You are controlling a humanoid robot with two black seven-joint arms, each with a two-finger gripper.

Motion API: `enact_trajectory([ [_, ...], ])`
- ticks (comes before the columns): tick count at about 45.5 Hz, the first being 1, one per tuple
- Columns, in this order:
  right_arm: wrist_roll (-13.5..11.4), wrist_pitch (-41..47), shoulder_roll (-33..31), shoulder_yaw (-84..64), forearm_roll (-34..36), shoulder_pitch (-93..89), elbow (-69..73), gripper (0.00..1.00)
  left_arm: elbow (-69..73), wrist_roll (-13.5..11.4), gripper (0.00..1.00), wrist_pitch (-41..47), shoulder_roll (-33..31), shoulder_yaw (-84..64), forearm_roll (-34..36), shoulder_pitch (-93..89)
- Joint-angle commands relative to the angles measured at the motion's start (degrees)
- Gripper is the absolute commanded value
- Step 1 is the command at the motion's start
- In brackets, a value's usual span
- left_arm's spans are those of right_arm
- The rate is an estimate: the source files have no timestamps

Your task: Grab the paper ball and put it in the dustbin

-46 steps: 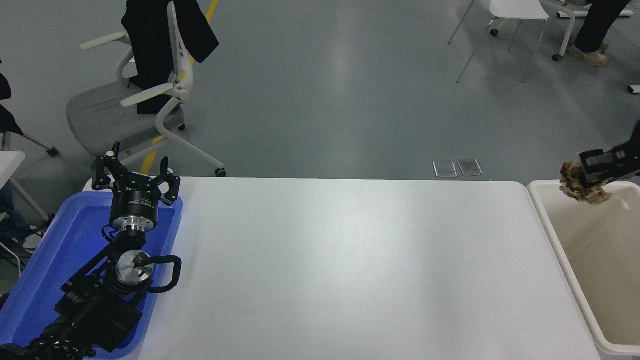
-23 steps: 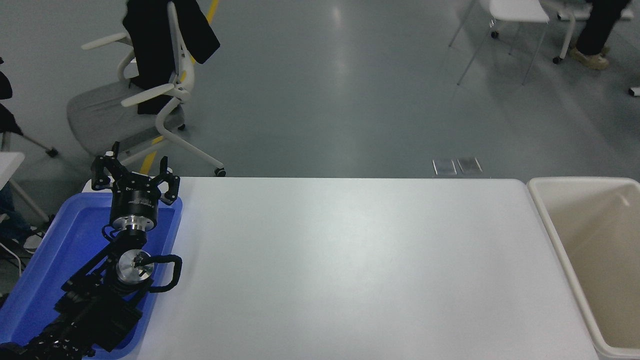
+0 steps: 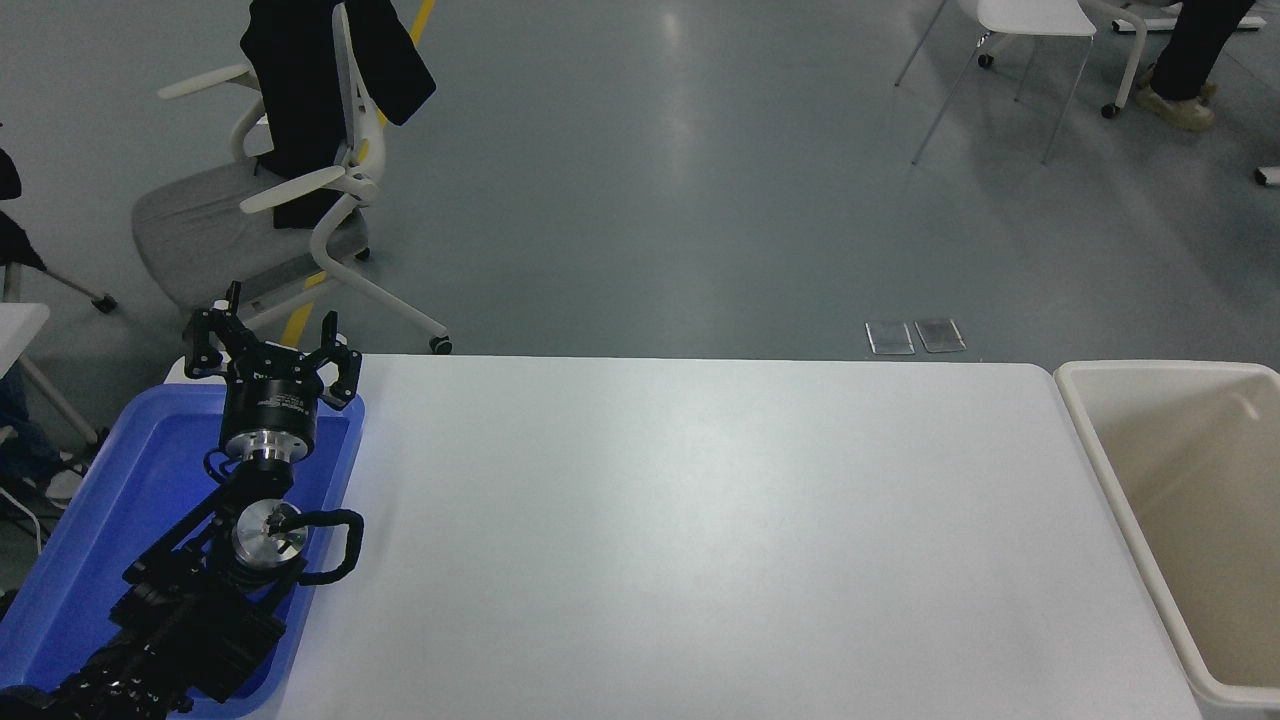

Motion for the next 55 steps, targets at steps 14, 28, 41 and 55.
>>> enact_trajectory([
  [14, -2.36, -6.95, 12.08, 11.73, 18.89, -17.96, -11.64, 0.06, 0.0, 0.0, 0.99, 0.0, 0.0, 0.0, 0.01, -0.01],
  [28, -2.28, -7.4, 12.43, 12.34, 23.3, -17.7, -12.61, 1.0, 0.0, 0.0, 0.99, 0.0, 0.0, 0.0, 0.01, -0.01],
  [41, -1.84, -7.13, 12.43, 11.91, 22.77, -17.44, -12.08, 1.0, 0.0, 0.0, 0.99, 0.0, 0.0, 0.0, 0.01, -0.1],
  [55, -1.75, -7.75, 12.87, 12.52, 23.82, -5.24, -4.27, 1.0, 0.0, 0.0, 0.99, 0.0, 0.0, 0.0, 0.01, -0.1],
])
